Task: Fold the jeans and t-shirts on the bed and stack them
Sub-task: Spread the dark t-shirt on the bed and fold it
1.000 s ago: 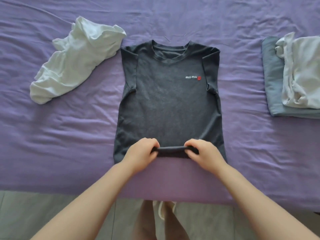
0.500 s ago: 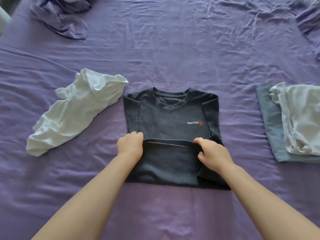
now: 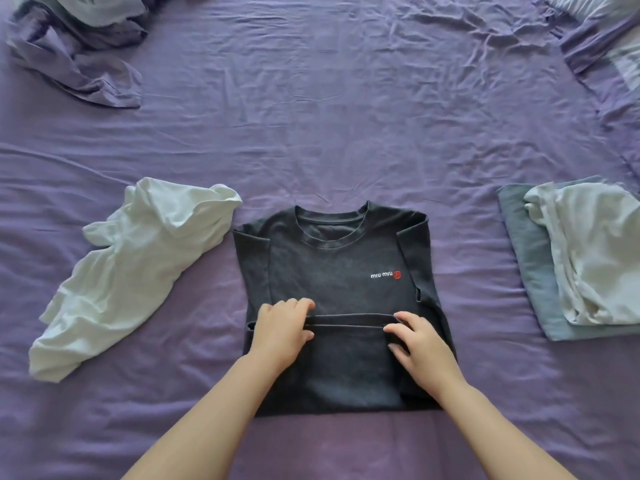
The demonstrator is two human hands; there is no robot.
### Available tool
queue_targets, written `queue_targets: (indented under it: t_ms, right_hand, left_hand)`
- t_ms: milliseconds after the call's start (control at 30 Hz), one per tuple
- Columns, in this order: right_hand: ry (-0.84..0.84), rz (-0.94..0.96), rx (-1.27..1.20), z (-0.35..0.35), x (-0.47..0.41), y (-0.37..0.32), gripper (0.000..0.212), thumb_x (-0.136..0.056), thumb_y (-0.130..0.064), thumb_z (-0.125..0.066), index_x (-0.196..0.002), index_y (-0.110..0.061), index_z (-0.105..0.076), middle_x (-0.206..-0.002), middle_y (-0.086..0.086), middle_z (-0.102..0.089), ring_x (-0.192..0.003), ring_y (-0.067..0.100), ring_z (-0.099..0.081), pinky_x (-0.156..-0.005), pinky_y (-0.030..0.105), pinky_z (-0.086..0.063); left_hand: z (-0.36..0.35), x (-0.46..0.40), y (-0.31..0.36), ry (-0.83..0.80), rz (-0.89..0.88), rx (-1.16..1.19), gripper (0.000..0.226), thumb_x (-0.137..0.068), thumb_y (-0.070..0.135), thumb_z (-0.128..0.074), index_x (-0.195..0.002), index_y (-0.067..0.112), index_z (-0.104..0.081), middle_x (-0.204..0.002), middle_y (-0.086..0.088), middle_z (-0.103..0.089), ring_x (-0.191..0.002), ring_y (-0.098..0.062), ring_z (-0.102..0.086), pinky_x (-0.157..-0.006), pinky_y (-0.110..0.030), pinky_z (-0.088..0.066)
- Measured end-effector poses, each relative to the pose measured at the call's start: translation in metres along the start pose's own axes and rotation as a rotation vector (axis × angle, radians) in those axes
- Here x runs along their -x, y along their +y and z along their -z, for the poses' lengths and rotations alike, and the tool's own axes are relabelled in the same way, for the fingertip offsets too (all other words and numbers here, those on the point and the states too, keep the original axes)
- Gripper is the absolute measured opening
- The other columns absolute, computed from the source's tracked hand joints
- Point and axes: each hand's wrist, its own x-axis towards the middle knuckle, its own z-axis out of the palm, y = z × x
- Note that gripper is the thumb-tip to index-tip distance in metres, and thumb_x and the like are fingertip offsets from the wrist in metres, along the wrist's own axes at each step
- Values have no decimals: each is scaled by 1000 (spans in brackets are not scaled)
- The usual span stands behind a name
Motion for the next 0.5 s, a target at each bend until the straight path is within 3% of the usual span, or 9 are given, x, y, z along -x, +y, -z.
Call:
queue_targets:
  t_ms: [133,267,400,500]
  right_hand:
    - [-52,9,-40,-1,-10,7,39,-83,-17,-66,-121,-18,-56,-127,-6,-46,-111,12,-50,-90,27,-47]
    - [-65,12,4,4,-13,12,16,-84,-21,-67,-96,-14,-60,-115,-6,-51,-98,15,-54,-76,27,-47]
    - [-22,60,-42,18,-26,12,8,-85,-21,-65,-85,-17,-58,-90,-9,-58,-84,15,-55,-66,28,-45]
    - [-16,22,-110,33,-44,9,8,-86,-27,-64,-87,-22,-58,-81,-11,-61,-74,12,-55,-66,30,-46]
  left_hand:
    - [-8,-7,7,-14,-91,21,33,-84,36,-63,-113,29,-50,-117,7,-50,-109,-16,-49,-93,-31,-31]
    - [-4,-5,0,-43,-54,11,17,-89,35,-58,-103,27,-58,-110,7,-54,-106,-16,-49,-89,-30,-31]
    - [8,-6,-5,-39,28,224,8,-88,29,-60,-88,23,-55,-90,10,-55,-92,-18,-56,-81,-31,-40]
    - [18,-13,-12,-48,120,379,13,-87,26,-62,-99,24,-56,-89,11,-53,-91,-15,-55,-78,-28,-42]
